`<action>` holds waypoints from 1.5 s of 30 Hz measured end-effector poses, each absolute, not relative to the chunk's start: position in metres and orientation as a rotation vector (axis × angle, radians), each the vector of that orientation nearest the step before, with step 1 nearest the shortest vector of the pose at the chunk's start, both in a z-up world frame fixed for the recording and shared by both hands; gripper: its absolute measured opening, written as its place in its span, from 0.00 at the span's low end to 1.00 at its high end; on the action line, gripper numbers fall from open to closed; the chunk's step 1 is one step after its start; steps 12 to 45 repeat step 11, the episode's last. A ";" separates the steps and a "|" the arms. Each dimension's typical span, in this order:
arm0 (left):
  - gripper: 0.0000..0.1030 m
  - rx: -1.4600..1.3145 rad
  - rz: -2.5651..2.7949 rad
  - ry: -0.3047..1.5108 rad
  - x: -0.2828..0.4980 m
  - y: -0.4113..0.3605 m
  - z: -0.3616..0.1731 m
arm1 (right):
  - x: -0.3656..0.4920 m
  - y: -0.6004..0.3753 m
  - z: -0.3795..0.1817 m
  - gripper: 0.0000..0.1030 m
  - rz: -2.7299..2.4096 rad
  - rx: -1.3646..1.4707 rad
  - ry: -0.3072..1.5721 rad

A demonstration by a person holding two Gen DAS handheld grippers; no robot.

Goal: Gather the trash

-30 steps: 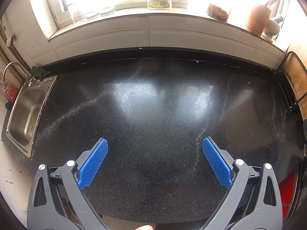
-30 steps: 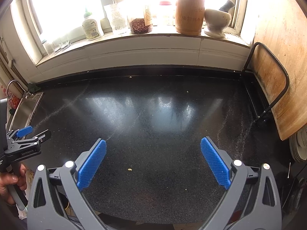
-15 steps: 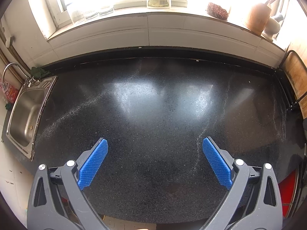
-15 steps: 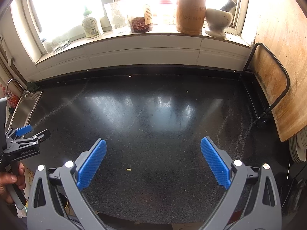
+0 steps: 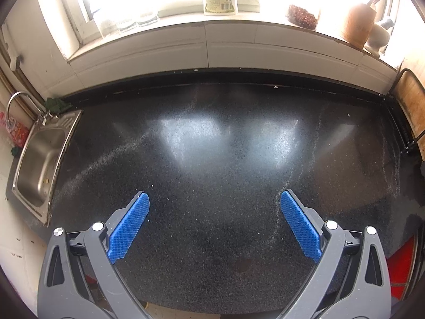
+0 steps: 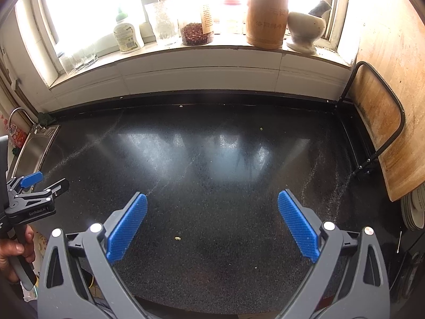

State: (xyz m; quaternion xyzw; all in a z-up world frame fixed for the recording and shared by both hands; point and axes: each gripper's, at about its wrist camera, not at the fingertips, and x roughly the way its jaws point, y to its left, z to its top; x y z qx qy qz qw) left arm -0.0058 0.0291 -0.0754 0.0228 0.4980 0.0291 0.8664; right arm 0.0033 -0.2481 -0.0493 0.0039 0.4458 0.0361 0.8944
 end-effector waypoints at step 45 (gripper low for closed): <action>0.93 0.044 0.027 1.065 0.007 0.031 -0.093 | 0.017 -0.253 -0.058 0.93 0.091 0.006 0.918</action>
